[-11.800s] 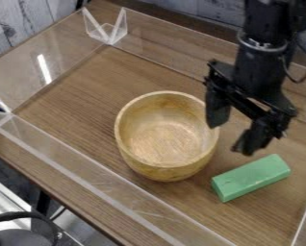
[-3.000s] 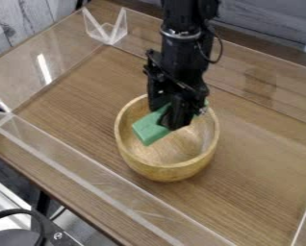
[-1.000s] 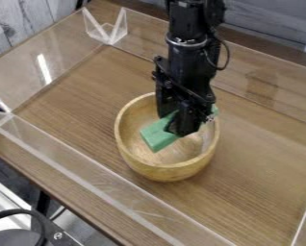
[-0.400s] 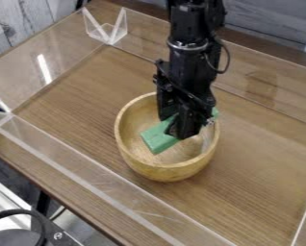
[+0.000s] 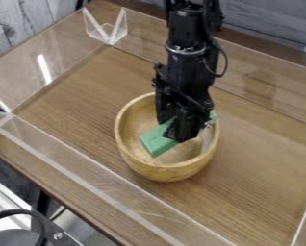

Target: Put the green block in the brown bowl

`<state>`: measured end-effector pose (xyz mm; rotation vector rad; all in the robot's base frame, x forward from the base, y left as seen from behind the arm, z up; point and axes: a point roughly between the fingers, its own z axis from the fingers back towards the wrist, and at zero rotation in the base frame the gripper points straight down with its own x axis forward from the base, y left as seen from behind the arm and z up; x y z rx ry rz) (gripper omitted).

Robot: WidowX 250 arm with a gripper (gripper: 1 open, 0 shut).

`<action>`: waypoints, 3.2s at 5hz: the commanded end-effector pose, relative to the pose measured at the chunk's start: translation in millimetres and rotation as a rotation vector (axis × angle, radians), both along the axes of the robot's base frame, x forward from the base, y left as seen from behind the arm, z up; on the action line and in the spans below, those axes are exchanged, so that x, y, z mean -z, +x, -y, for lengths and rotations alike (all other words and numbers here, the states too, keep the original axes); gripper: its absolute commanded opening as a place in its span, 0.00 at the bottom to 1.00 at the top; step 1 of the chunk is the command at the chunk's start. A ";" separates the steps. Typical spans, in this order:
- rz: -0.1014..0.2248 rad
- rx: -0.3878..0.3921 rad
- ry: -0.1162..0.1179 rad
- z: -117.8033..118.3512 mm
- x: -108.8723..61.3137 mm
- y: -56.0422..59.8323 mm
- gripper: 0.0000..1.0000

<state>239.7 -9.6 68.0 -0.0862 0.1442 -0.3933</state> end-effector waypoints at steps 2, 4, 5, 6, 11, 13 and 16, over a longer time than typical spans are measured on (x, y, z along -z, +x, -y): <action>0.028 -0.012 -0.002 -3.7 -6.0 7.1 0.00; 0.025 -0.017 -0.003 -4.9 -6.0 8.3 0.00; 0.024 -0.019 -0.004 -5.5 -6.5 9.1 0.00; 0.024 -0.022 -0.004 -6.0 -7.1 9.9 0.00; 0.018 -0.032 -0.009 -8.3 -9.9 13.0 0.00; 0.016 -0.036 -0.013 -9.3 -11.1 13.6 0.00; 0.014 -0.040 -0.019 -10.2 -12.8 14.9 0.00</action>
